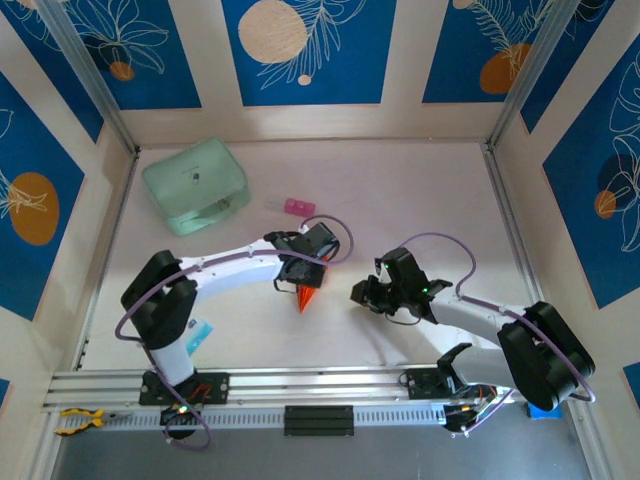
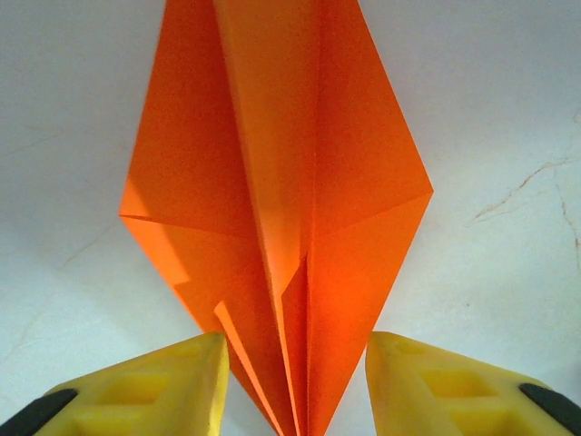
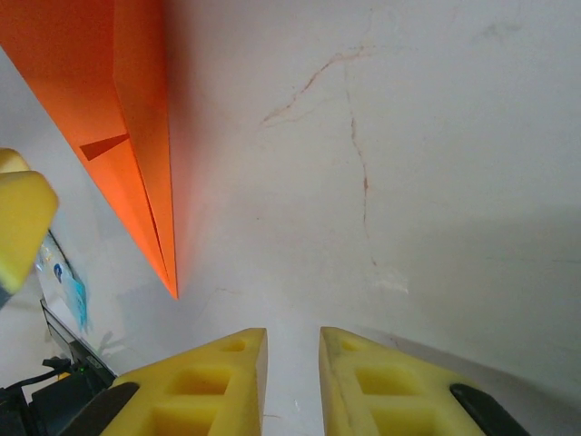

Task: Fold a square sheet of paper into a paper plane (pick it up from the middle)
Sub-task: Move a paper plane to the center of the table.

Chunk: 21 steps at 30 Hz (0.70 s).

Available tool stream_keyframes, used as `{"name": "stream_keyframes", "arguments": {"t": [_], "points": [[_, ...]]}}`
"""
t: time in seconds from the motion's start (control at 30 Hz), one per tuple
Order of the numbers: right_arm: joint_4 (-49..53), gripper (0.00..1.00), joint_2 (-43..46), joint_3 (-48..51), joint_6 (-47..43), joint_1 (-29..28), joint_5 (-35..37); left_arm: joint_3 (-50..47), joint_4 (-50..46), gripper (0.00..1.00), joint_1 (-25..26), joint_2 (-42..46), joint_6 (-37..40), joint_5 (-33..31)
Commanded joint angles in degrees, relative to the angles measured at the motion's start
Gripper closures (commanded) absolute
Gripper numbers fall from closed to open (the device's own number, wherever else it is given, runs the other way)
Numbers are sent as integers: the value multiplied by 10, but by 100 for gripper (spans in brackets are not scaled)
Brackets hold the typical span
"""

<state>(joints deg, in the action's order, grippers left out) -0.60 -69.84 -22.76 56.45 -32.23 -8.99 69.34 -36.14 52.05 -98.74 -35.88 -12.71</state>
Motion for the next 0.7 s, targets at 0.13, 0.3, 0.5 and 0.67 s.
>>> {"name": "stream_keyframes", "arguments": {"t": [0.13,0.3,0.5,0.67], "points": [[7,75,-9,-37,-14,-7,-15,-63,42,49,-58,100,17,7],[-2,72,-36,-60,-17,-15,-24,-127,87,48,-127,136,10,96],[-18,62,-83,-99,-16,-24,-32,-174,129,48,-163,144,-13,159],[-26,60,-142,-150,-23,-27,-51,-192,140,48,-176,147,-21,173]]}}
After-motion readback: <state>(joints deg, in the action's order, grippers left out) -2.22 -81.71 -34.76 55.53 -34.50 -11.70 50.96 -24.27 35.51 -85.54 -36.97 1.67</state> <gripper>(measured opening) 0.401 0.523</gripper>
